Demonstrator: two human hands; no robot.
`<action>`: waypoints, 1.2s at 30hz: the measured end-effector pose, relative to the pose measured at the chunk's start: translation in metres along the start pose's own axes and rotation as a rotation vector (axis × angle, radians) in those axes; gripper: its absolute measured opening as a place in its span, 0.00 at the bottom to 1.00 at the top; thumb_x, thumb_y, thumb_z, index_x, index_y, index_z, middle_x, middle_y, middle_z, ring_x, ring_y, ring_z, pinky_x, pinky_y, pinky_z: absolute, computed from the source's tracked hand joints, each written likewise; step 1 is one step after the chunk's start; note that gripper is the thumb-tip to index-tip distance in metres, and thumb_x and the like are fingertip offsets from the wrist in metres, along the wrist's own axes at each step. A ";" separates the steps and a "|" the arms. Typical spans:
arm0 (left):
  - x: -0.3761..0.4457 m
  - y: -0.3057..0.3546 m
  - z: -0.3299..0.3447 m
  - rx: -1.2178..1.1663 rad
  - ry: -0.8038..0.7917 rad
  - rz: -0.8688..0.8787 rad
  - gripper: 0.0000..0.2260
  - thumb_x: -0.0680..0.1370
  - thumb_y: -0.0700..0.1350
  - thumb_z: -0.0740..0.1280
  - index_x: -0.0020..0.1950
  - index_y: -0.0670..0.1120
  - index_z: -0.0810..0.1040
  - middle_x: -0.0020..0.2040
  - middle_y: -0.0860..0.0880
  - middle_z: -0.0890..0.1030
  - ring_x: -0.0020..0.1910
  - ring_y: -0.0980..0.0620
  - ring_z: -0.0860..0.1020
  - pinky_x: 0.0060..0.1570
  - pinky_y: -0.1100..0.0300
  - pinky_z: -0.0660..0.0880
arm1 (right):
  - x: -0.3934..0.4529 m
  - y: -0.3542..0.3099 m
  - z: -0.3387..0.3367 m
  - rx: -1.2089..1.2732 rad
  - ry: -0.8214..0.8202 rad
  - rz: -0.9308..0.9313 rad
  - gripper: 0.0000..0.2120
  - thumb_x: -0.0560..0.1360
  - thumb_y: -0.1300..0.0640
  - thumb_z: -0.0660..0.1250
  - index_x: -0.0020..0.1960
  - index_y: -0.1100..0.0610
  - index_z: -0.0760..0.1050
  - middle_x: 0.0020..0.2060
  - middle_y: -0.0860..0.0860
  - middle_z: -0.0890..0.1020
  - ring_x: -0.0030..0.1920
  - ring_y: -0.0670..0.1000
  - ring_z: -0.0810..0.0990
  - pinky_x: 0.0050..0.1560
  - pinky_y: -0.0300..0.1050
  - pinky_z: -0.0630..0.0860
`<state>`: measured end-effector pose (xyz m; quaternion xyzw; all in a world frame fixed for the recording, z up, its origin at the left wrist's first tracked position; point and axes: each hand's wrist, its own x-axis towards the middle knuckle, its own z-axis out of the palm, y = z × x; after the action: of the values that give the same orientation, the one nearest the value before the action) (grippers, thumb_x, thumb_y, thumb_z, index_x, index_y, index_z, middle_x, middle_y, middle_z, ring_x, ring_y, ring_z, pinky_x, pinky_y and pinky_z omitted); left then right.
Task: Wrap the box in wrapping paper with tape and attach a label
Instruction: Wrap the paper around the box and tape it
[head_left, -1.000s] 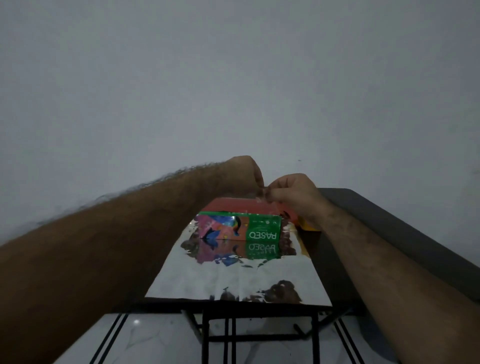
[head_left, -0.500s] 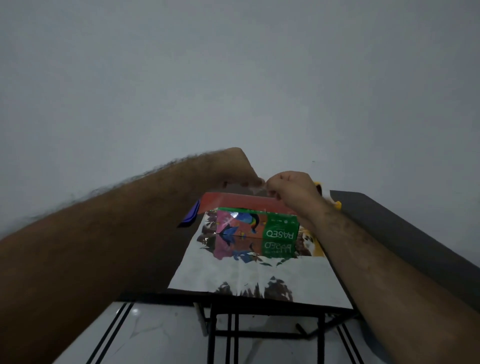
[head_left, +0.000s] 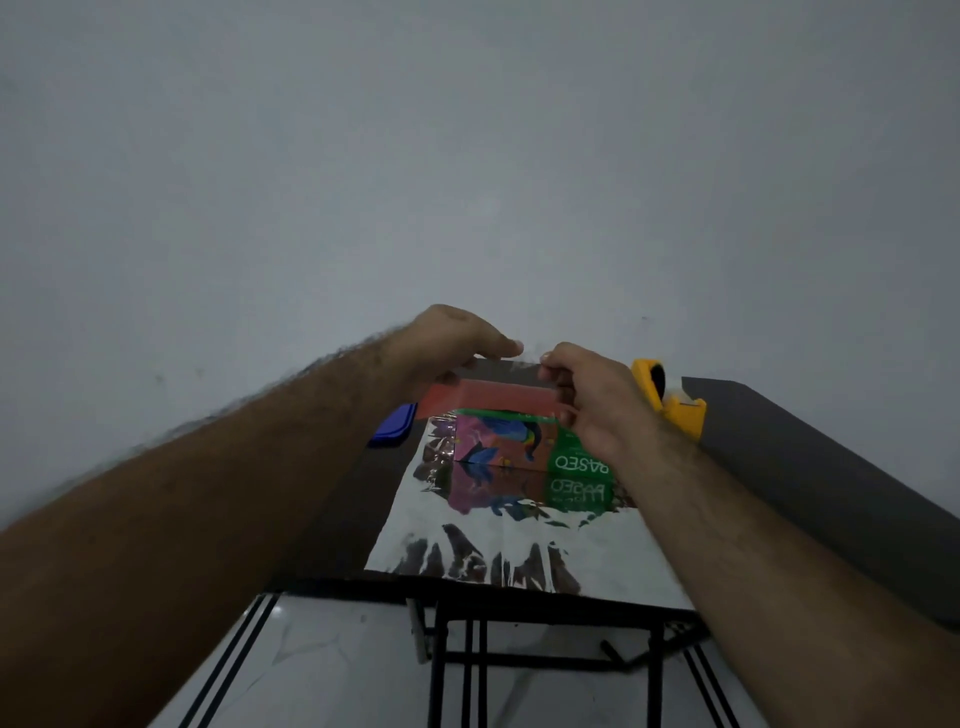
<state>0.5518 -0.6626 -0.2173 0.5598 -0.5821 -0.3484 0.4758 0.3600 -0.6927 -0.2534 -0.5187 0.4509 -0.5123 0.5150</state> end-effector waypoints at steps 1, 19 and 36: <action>0.001 -0.002 0.000 0.013 0.005 0.015 0.06 0.71 0.43 0.80 0.45 0.42 0.88 0.41 0.49 0.86 0.41 0.50 0.77 0.42 0.52 0.71 | 0.001 0.001 0.002 0.002 -0.002 0.003 0.06 0.74 0.58 0.71 0.39 0.57 0.80 0.36 0.50 0.82 0.29 0.47 0.69 0.32 0.47 0.63; 0.040 -0.045 -0.009 -0.009 -0.232 0.005 0.06 0.81 0.32 0.66 0.47 0.41 0.79 0.48 0.40 0.87 0.48 0.45 0.84 0.50 0.52 0.81 | 0.024 0.084 -0.035 -1.270 0.013 -0.782 0.24 0.73 0.44 0.74 0.68 0.51 0.82 0.63 0.49 0.85 0.63 0.54 0.81 0.65 0.62 0.77; 0.070 -0.049 -0.008 0.154 -0.302 -0.227 0.07 0.80 0.34 0.68 0.56 0.33 0.82 0.52 0.37 0.85 0.49 0.46 0.84 0.55 0.55 0.83 | 0.027 0.109 -0.030 -1.189 0.191 -0.985 0.25 0.76 0.52 0.73 0.72 0.54 0.78 0.50 0.50 0.86 0.52 0.58 0.82 0.58 0.61 0.78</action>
<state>0.5808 -0.7366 -0.2489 0.5981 -0.6049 -0.4341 0.2965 0.3383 -0.7290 -0.3620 -0.8019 0.4097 -0.3967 -0.1779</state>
